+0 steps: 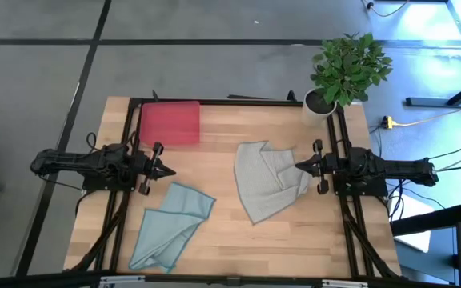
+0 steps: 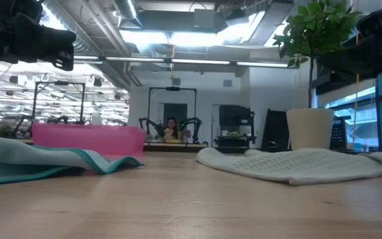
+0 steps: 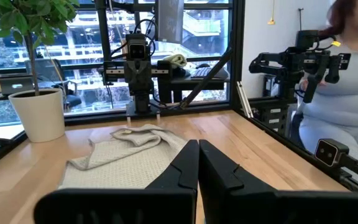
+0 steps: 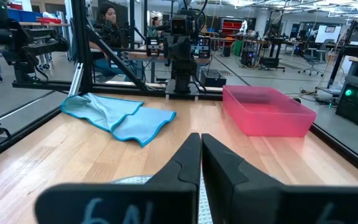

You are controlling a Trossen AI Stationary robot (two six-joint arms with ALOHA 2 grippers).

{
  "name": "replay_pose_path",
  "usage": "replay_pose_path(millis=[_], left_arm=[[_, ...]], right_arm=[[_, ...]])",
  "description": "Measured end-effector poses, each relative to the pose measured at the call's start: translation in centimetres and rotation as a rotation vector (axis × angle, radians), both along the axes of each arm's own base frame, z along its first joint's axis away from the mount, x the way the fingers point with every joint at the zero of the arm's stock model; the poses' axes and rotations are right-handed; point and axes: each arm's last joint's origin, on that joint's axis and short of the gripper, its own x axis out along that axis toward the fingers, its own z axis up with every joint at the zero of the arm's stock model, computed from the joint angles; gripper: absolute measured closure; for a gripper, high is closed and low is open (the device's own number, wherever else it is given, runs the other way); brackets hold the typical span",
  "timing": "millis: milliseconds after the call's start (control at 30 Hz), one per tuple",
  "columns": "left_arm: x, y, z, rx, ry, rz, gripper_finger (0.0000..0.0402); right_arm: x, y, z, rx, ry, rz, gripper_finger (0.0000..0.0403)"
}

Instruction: Roll microfiber towels into tight, uniform cylinder then place into a basket

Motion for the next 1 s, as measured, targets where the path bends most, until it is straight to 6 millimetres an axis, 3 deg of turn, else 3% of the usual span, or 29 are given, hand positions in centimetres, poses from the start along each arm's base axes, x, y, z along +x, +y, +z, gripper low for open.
replay_pose_path(millis=[1000], left_arm=[[0.00, 0.00, 0.01, 0.000, 0.000, 0.000, 0.0401]], right_arm=[[0.00, 0.00, 0.00, -0.081, -0.001, -0.001, 0.0386]])
